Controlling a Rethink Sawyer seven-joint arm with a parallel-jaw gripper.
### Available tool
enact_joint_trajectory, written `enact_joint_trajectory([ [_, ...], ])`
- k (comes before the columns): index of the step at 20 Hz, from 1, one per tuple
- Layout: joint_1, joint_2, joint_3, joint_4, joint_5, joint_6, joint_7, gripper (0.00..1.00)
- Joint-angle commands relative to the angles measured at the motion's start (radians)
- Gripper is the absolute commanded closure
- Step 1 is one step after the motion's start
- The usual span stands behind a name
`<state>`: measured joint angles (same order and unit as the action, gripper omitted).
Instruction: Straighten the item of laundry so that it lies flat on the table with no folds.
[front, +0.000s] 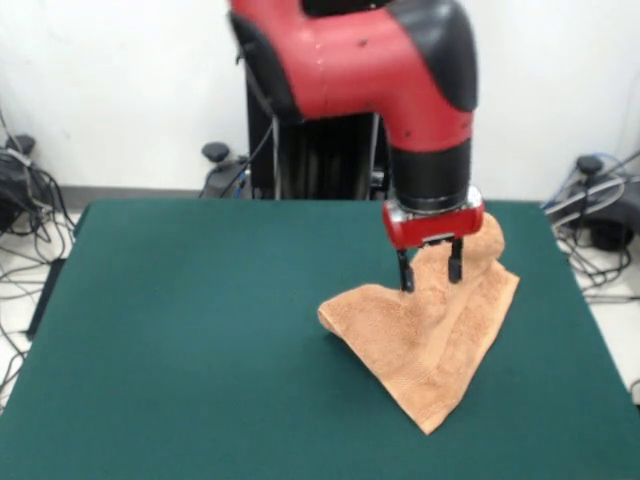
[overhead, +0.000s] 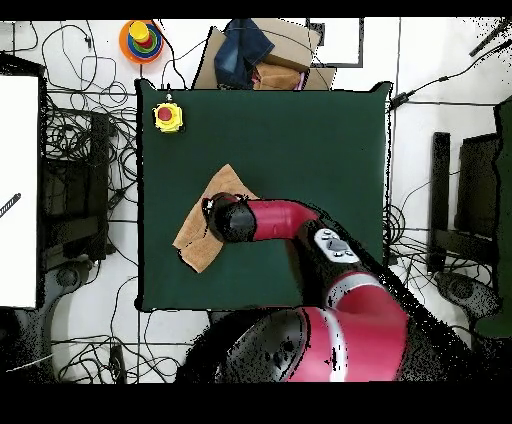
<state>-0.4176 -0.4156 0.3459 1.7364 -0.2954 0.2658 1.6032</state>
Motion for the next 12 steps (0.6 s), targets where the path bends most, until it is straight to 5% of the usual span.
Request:
enact_joint_trajectory([
  [1,-0.162,0.14,0.349,0.075,-0.017,0.166,-0.187,0.0],
  [12,-0.255,0.28,0.417,-0.081,-0.216,0.167,-0.347,0.0],
])
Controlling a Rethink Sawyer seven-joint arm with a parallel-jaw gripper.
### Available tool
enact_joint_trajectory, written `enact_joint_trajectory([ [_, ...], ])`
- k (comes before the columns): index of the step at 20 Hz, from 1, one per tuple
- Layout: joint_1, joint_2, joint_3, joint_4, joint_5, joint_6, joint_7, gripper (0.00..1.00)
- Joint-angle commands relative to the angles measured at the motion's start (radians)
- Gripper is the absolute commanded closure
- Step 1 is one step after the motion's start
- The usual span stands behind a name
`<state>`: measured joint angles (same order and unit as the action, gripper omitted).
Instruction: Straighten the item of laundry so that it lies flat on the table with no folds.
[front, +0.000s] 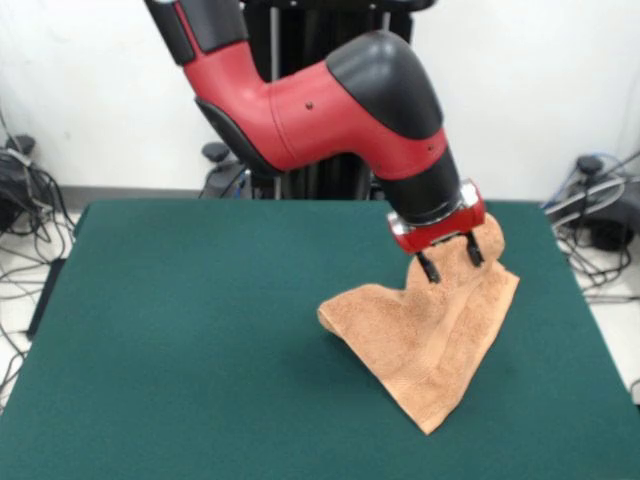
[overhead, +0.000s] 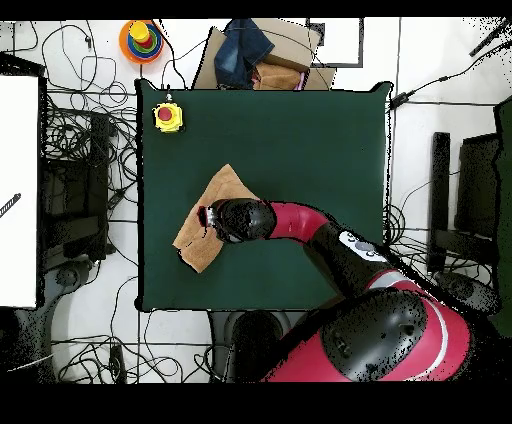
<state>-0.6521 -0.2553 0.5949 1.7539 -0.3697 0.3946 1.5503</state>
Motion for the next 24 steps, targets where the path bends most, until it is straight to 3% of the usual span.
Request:
enact_joint_trajectory([
  [1,-0.025,0.134,0.173,-0.123,-0.161,0.045,-0.321,0.0],
  [9,-0.075,0.178,0.217,-0.233,-0.179,0.171,-0.448,0.0],
  [16,-0.082,0.171,0.22,-0.253,-0.161,0.217,-0.509,0.0],
  [19,-0.071,0.144,0.202,-0.245,-0.15,0.203,-0.464,0.0],
  [24,-0.007,0.012,0.127,-0.21,-0.155,0.218,-0.351,0.0],
])
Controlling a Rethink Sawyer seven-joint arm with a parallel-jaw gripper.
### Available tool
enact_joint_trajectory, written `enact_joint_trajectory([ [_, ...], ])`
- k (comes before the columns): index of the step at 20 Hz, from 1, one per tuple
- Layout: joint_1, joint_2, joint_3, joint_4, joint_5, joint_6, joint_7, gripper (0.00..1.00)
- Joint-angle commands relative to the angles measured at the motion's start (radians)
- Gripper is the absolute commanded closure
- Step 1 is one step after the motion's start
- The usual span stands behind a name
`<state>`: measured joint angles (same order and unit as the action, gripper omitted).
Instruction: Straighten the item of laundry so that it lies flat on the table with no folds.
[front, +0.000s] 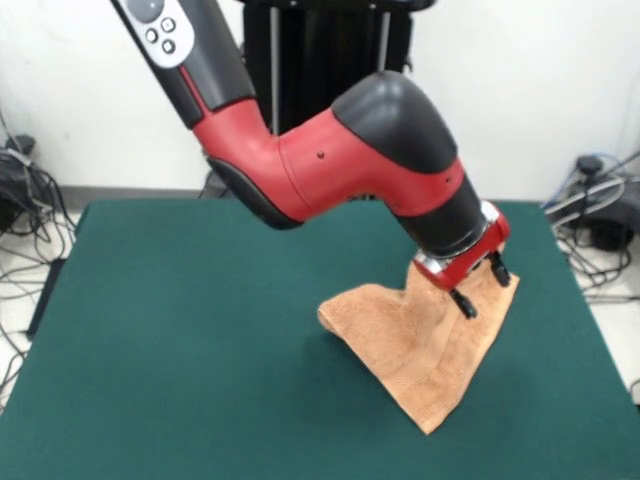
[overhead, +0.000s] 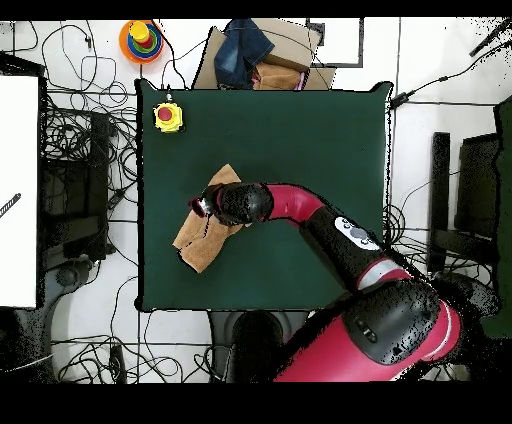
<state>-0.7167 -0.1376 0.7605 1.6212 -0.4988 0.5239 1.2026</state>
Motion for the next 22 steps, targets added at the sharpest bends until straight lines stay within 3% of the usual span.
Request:
enact_joint_trajectory([
  [1,0.063,-0.126,-0.039,-0.066,-0.03,0.1,-0.01,0.0],
  [6,0.041,-0.16,0.024,-0.003,-0.039,0.118,-0.105,0.0],
  [9,0.038,-0.153,0.041,-0.022,-0.045,0.126,-0.152,0.0],
  [12,0.01,-0.124,0.116,-0.041,-0.125,0.165,-0.411,0.0],
  [17,-0.021,-0.102,0.149,-0.067,-0.15,0.263,-0.59,0.0],
  [22,-0.025,-0.107,0.126,-0.065,-0.145,0.248,-0.574,0.0],
])
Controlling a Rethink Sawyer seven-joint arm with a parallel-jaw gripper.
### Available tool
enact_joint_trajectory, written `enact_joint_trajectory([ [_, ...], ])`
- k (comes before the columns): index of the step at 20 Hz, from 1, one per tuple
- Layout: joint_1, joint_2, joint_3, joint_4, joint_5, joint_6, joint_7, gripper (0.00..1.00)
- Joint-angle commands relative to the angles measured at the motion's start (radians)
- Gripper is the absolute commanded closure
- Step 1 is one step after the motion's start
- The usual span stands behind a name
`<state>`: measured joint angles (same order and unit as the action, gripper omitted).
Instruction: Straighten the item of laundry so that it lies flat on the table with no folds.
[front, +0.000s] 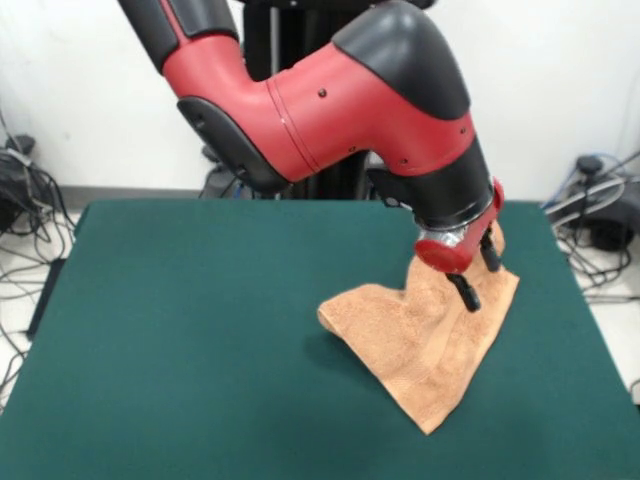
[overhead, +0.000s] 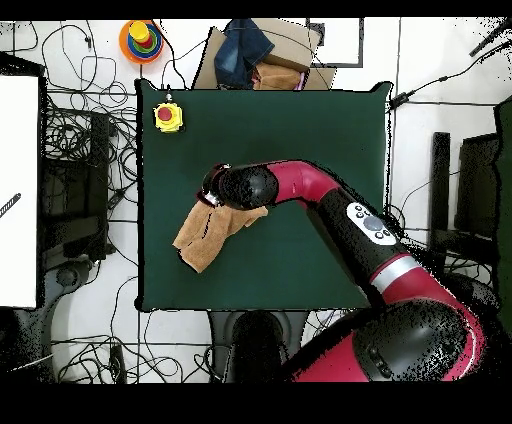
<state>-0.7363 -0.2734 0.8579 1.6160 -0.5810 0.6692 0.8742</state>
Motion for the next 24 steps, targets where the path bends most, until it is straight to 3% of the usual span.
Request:
enact_joint_trajectory([
  [1,0.002,0.025,0.017,-0.064,-0.057,0.089,-0.223,0.0],
  [4,0.028,0.01,-0.009,-0.075,-0.044,0.065,-0.204,0.0],
  [9,0.042,0.002,-0.016,-0.104,-0.071,0.065,-0.3,0.0],
  [12,0.031,-0.006,0.008,-0.101,-0.076,0.106,-0.38,0.0],
  [24,0.0,-0.04,0.129,0.009,-0.049,0.129,-0.494,0.0],
])
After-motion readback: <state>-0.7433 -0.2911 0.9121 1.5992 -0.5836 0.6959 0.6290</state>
